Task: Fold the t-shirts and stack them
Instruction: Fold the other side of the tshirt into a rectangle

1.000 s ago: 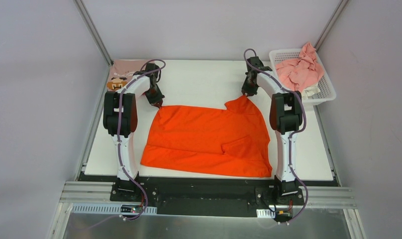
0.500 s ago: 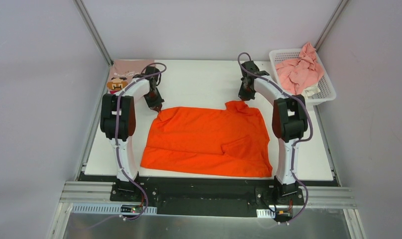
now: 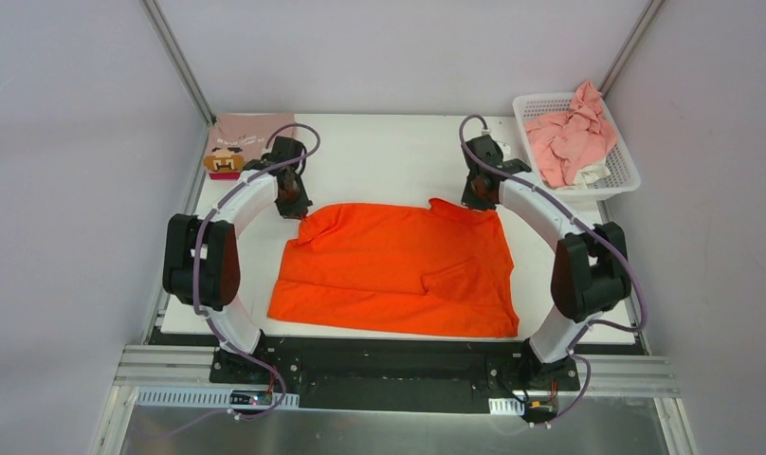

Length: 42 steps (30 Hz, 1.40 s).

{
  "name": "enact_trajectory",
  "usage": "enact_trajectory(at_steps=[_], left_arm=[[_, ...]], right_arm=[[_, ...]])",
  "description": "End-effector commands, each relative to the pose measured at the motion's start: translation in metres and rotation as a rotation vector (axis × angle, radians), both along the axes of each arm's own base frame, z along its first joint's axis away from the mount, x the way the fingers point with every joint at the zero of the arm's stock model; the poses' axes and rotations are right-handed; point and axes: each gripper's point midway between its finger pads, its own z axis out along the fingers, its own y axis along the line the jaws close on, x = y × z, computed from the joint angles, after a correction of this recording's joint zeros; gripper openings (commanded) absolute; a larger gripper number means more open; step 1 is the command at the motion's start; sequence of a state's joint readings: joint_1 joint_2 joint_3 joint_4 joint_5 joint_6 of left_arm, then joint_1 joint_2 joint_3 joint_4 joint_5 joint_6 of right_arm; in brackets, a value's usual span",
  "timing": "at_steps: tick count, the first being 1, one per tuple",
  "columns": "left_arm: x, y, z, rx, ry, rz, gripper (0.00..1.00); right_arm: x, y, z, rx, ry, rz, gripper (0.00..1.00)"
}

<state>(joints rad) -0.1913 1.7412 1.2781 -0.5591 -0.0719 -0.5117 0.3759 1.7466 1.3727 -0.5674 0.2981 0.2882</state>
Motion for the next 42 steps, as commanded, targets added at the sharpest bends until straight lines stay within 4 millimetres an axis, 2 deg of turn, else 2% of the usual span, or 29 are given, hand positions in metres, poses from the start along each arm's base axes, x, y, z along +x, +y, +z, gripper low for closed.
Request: enact_trajectory(at_steps=[1, 10, 13, 16, 21, 25, 28, 35, 42], left_arm=[[-0.016, 0.001, 0.015, 0.024, -0.066, -0.031, 0.0], [-0.04, -0.003, 0.028, 0.062, -0.14, -0.123, 0.0], [-0.029, 0.006, 0.048, 0.126, -0.201, -0.145, 0.0], [-0.011, 0.002, 0.063, 0.16, -0.233, -0.235, 0.0], [0.001, 0.006, 0.059, 0.231, -0.221, -0.321, 0.0], [-0.01, 0.0, 0.05, 0.197, -0.216, -0.371, 0.0], [-0.026, -0.006, 0.046, 0.149, -0.229, -0.396, 0.0], [-0.055, 0.001, 0.042, 0.122, -0.244, -0.351, 0.0], [-0.081, 0.006, 0.026, 0.098, -0.218, -0.292, 0.0]], right_arm=[[-0.03, -0.012, 0.027, 0.006, -0.06, -0.047, 0.0], [-0.083, -0.019, 0.035, 0.065, -0.066, -0.038, 0.0], [-0.089, -0.019, 0.033, 0.075, -0.067, -0.032, 0.0], [-0.09, -0.017, 0.034, 0.087, -0.064, -0.026, 0.0], [-0.091, -0.018, 0.036, 0.083, -0.067, -0.026, 0.0], [-0.095, -0.022, 0.038, 0.071, -0.066, -0.031, 0.0], [-0.105, -0.021, 0.038, 0.094, -0.052, -0.021, 0.0], [-0.134, -0.024, 0.033, 0.136, -0.025, -0.013, 0.0], [-0.157, -0.022, 0.027, 0.19, -0.008, 0.023, 0.0]])
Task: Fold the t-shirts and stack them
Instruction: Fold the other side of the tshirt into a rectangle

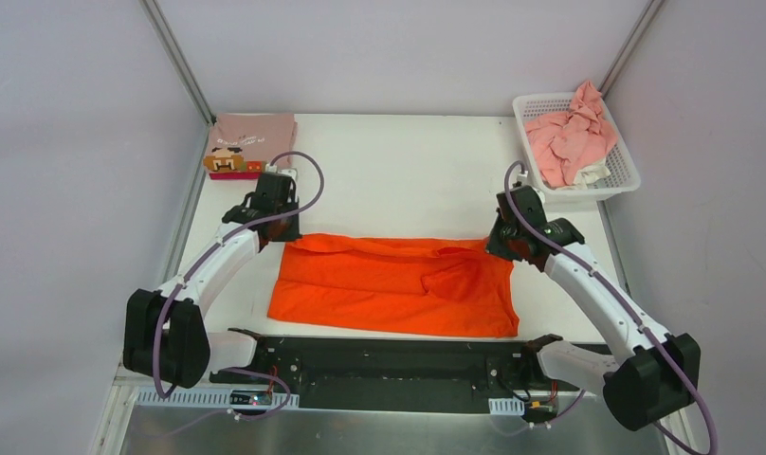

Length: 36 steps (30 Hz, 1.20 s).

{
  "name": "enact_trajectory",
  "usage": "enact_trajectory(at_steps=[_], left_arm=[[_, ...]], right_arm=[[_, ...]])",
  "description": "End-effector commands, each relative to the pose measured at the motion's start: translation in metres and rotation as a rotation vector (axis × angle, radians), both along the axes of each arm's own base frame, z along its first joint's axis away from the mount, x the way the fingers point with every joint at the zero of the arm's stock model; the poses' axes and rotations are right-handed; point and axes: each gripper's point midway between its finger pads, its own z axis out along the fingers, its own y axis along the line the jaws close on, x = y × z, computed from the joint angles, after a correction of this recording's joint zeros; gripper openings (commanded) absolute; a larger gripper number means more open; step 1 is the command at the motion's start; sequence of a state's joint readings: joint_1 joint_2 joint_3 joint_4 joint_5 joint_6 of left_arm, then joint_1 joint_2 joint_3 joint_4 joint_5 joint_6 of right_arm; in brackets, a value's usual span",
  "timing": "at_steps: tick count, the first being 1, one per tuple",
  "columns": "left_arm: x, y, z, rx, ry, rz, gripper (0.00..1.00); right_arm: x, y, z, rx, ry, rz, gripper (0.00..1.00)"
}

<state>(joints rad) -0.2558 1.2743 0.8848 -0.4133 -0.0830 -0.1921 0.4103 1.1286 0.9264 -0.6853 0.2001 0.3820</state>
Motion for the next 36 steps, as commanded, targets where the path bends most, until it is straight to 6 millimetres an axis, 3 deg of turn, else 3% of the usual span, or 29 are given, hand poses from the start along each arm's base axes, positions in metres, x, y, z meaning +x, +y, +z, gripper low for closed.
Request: enact_trajectory(at_steps=[1, 8, 23, 31, 34, 36], left_arm=[[-0.012, -0.001, -0.006, -0.042, 0.0, 0.051, 0.0], [-0.025, 0.004, -0.018, -0.06, 0.004, 0.124, 0.0], [-0.035, 0.002, -0.011, -0.105, -0.034, 0.139, 0.0], [-0.04, 0.004, -0.036, -0.1, 0.049, 0.21, 0.0], [-0.046, 0.008, -0.039, -0.097, 0.06, 0.241, 0.12], [-0.052, 0.015, -0.037, -0.087, 0.05, 0.293, 0.29]], right_arm=[[-0.018, 0.003, 0.0, 0.046, 0.014, 0.026, 0.0], [-0.034, 0.009, -0.007, 0.087, 0.048, 0.069, 0.0], [-0.051, 0.012, -0.009, 0.152, 0.045, 0.076, 0.0], [-0.061, 0.014, -0.037, 0.152, 0.15, 0.039, 0.0], [-0.067, 0.012, -0.046, 0.149, 0.189, 0.014, 0.0], [-0.071, 0.01, -0.049, 0.149, 0.205, -0.007, 0.04]])
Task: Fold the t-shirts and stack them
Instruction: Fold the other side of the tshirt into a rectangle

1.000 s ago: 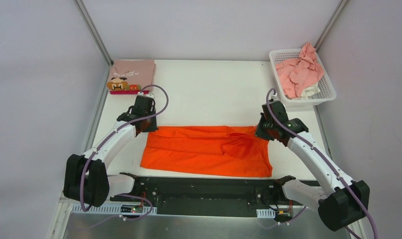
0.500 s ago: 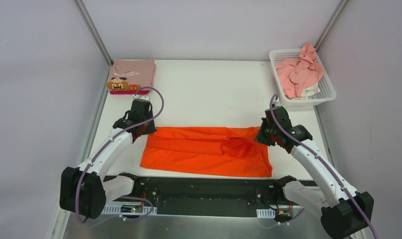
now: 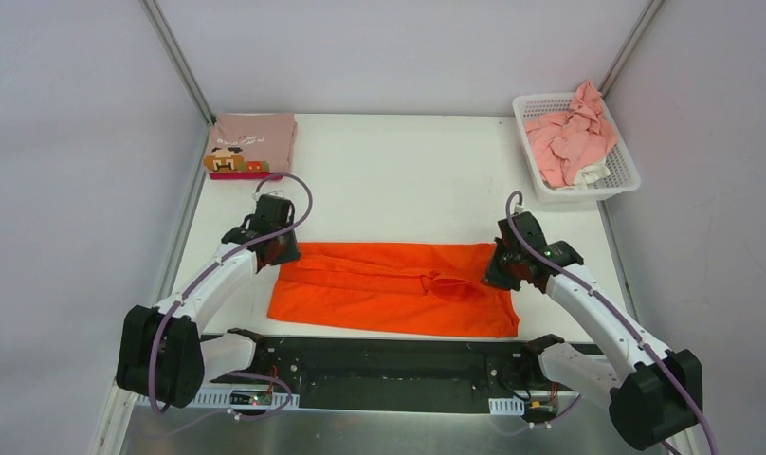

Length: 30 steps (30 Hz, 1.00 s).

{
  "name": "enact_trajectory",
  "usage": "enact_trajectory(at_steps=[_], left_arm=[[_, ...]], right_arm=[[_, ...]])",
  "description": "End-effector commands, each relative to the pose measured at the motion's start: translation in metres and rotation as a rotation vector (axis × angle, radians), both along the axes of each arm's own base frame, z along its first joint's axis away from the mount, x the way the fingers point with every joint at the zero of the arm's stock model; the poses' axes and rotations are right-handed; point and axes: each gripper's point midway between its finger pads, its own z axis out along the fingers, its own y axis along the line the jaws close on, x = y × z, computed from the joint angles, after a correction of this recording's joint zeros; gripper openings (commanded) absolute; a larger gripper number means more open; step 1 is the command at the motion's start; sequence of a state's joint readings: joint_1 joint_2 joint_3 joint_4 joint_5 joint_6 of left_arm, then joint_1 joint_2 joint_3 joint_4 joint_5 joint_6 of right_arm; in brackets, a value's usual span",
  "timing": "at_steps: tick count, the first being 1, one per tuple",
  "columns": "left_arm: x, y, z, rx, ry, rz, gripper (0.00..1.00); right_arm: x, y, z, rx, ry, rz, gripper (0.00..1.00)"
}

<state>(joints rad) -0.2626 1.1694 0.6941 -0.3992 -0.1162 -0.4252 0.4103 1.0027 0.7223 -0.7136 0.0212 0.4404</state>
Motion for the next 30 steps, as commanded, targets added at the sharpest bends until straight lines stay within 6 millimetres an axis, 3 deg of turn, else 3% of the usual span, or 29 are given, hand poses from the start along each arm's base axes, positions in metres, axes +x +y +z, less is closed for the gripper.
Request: enact_trajectory(at_steps=[1, 3, 5, 6, 9, 12, 16, 19, 22, 27, 30], left_arm=[[-0.012, 0.014, 0.003, 0.018, -0.011, 0.125, 0.45], [-0.016, 0.025, 0.014, 0.042, -0.028, 0.195, 0.68], [-0.02, 0.033, 0.028, 0.059, -0.046, 0.246, 0.96], [-0.022, 0.036, 0.038, 0.06, -0.064, 0.266, 0.99], [-0.024, 0.042, 0.065, 0.057, -0.111, 0.309, 0.99], [-0.021, 0.035, 0.084, 0.005, -0.143, 0.304, 0.99], [-0.007, 0.003, 0.089, -0.103, -0.099, 0.228, 0.99], [0.005, -0.025, 0.075, -0.1, -0.018, 0.143, 0.99], [0.009, -0.048, 0.046, -0.082, 0.097, 0.082, 0.99], [0.0, -0.05, -0.002, -0.039, 0.233, 0.113, 0.99], [-0.007, -0.043, -0.021, 0.002, 0.273, 0.135, 0.99]], right_arm=[[-0.012, -0.002, -0.006, 0.013, 0.056, -0.065, 0.09], [-0.019, -0.005, -0.007, 0.01, 0.078, -0.098, 0.19], [-0.03, -0.013, -0.007, -0.015, 0.113, -0.141, 0.41], [-0.034, -0.017, -0.006, -0.025, 0.126, -0.161, 0.53], [-0.044, -0.023, 0.004, -0.027, 0.116, -0.19, 0.75], [-0.04, -0.019, 0.018, 0.029, 0.045, -0.187, 0.98], [-0.028, 0.0, 0.037, 0.134, -0.016, -0.151, 0.99], [-0.007, 0.025, 0.048, 0.248, -0.053, -0.13, 0.99], [0.01, 0.039, 0.041, 0.277, -0.022, -0.146, 0.99], [0.036, 0.08, 0.03, 0.421, 0.034, -0.088, 0.99], [0.043, 0.083, 0.008, 0.4, 0.079, -0.113, 0.99]])
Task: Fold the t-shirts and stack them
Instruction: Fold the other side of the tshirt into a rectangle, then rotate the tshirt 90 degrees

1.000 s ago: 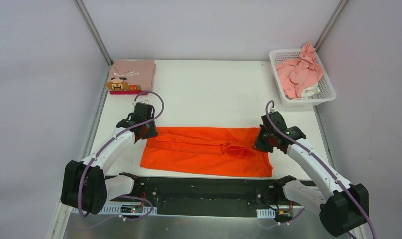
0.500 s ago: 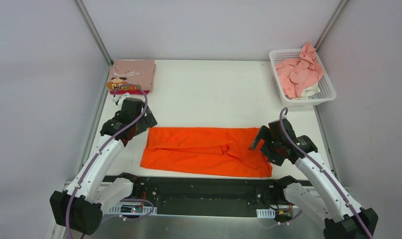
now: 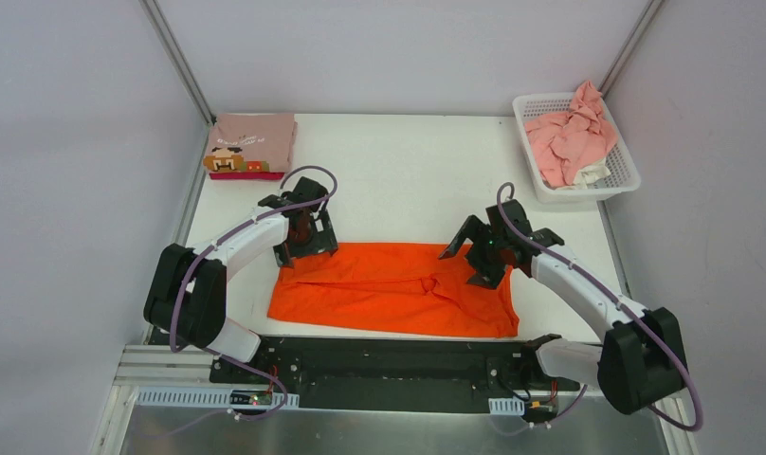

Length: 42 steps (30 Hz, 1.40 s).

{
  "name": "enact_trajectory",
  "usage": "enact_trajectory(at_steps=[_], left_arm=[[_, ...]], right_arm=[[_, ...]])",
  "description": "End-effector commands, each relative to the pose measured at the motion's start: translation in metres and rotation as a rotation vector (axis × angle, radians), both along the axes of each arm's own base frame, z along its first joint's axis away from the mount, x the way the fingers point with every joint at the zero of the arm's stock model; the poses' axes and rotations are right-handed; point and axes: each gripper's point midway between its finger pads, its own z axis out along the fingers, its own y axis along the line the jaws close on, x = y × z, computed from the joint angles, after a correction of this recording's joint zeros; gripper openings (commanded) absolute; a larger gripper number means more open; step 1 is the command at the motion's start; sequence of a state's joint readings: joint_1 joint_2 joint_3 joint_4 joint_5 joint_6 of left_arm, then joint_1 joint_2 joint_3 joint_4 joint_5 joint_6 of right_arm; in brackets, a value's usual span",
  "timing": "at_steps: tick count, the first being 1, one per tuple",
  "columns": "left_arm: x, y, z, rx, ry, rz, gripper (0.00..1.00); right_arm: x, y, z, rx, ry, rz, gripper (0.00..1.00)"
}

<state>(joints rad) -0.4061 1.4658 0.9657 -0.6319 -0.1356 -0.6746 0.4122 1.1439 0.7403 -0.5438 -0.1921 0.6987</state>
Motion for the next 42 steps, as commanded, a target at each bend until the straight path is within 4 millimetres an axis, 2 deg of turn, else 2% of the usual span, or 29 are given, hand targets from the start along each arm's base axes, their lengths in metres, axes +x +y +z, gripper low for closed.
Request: enact_trajectory(at_steps=[1, 6, 11, 14, 16, 19, 23, 27, 31, 34, 38, 42], left_arm=[[-0.012, 0.009, -0.019, 0.035, 0.051, 0.051, 0.99], [-0.015, 0.017, -0.03, 0.074, 0.062, 0.068, 0.99], [-0.019, 0.026, -0.041, 0.1, 0.093, 0.095, 0.99], [-0.022, 0.035, -0.045, 0.092, 0.11, 0.126, 0.99], [-0.021, 0.036, -0.041, 0.069, 0.102, 0.136, 0.99], [-0.015, 0.021, -0.027, -0.018, 0.06, 0.089, 0.99], [-0.007, -0.002, 0.002, -0.11, -0.029, 0.004, 0.99], [-0.011, -0.019, 0.017, -0.146, -0.073, -0.048, 0.99], [-0.022, -0.04, 0.012, -0.16, -0.041, -0.121, 0.99], [-0.028, -0.047, 0.003, -0.147, -0.01, -0.138, 0.99], [-0.032, -0.046, -0.01, -0.13, 0.02, -0.135, 0.99], [-0.04, -0.052, -0.027, -0.164, 0.064, -0.142, 0.99]], right_arm=[[0.021, 0.023, -0.007, 0.078, 0.004, -0.007, 0.99], [0.001, -0.011, -0.056, -0.105, 0.141, -0.089, 0.99], [-0.006, -0.02, -0.076, -0.14, 0.165, -0.115, 0.99], [-0.003, -0.028, -0.072, -0.173, 0.144, -0.115, 0.99], [0.001, -0.028, -0.062, -0.171, 0.114, -0.102, 0.99], [0.004, -0.025, -0.039, -0.141, 0.049, -0.077, 0.99], [-0.01, -0.029, -0.018, -0.116, 0.005, -0.075, 0.99], [-0.043, -0.045, -0.027, -0.15, 0.068, -0.105, 0.99], [-0.062, -0.049, -0.045, -0.148, 0.133, -0.12, 0.99], [-0.059, -0.055, -0.055, -0.194, 0.157, -0.147, 0.99], [-0.041, -0.073, -0.068, -0.302, 0.178, -0.216, 0.99], [-0.004, -0.093, -0.07, -0.379, 0.16, -0.282, 0.99]])
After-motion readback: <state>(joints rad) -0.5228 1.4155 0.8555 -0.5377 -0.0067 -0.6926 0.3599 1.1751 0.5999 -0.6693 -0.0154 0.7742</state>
